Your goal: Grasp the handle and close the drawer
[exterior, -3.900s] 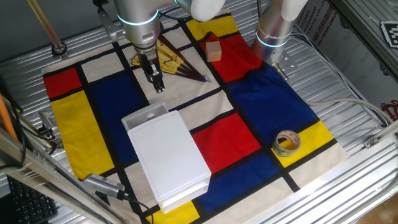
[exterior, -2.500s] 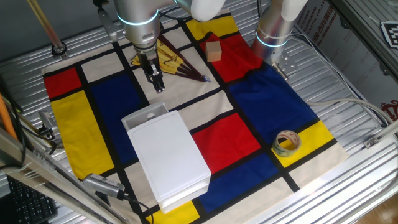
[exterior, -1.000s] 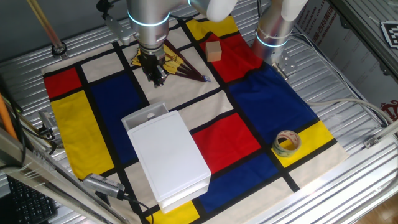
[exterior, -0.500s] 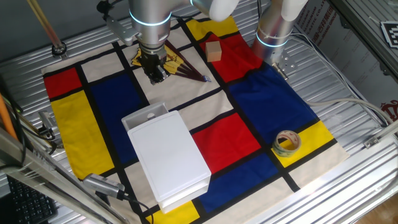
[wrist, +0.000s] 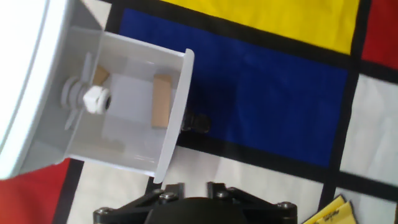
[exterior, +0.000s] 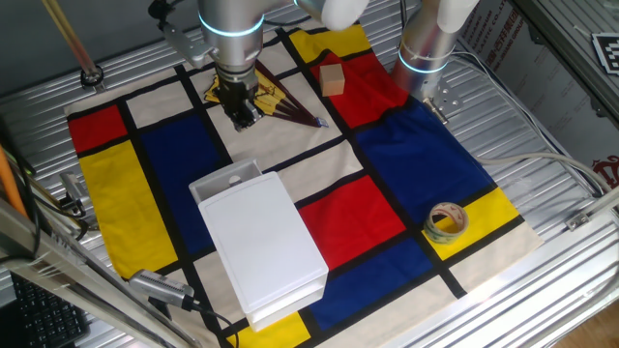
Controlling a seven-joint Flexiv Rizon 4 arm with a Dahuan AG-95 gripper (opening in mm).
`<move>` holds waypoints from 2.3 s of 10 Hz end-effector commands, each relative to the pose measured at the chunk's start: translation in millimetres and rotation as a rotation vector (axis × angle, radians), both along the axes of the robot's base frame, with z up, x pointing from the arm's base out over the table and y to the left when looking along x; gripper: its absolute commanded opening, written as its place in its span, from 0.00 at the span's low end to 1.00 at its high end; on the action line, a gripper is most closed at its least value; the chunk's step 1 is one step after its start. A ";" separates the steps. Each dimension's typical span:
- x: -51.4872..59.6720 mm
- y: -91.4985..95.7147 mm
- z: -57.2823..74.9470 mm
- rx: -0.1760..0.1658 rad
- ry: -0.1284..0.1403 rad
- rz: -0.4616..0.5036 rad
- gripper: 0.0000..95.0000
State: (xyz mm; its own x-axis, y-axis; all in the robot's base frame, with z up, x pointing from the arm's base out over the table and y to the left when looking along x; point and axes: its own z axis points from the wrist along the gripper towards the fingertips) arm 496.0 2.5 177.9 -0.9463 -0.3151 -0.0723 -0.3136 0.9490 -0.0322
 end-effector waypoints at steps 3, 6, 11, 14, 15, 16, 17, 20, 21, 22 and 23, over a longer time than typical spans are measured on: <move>0.2 -1.1 0.4 0.010 -0.013 -0.011 0.00; 0.1 -1.0 0.7 0.029 -0.024 -0.022 0.00; -0.7 -4.7 1.8 0.013 -0.011 0.004 0.00; 0.7 -6.1 -1.6 0.010 -0.013 0.010 0.00; 0.7 -6.1 -1.6 0.010 -0.017 0.006 0.00; 0.6 -6.1 -1.4 0.012 -0.019 0.002 0.00; 0.4 -6.7 -1.1 0.013 -0.019 0.001 0.00; -0.1 -8.3 -0.2 0.009 -0.009 0.006 0.00; -0.1 -8.4 -0.3 0.010 -0.009 0.005 0.00; 0.0 -8.5 -0.5 0.009 -0.008 0.006 0.00; 0.3 -8.7 -1.1 0.008 -0.004 0.012 0.00</move>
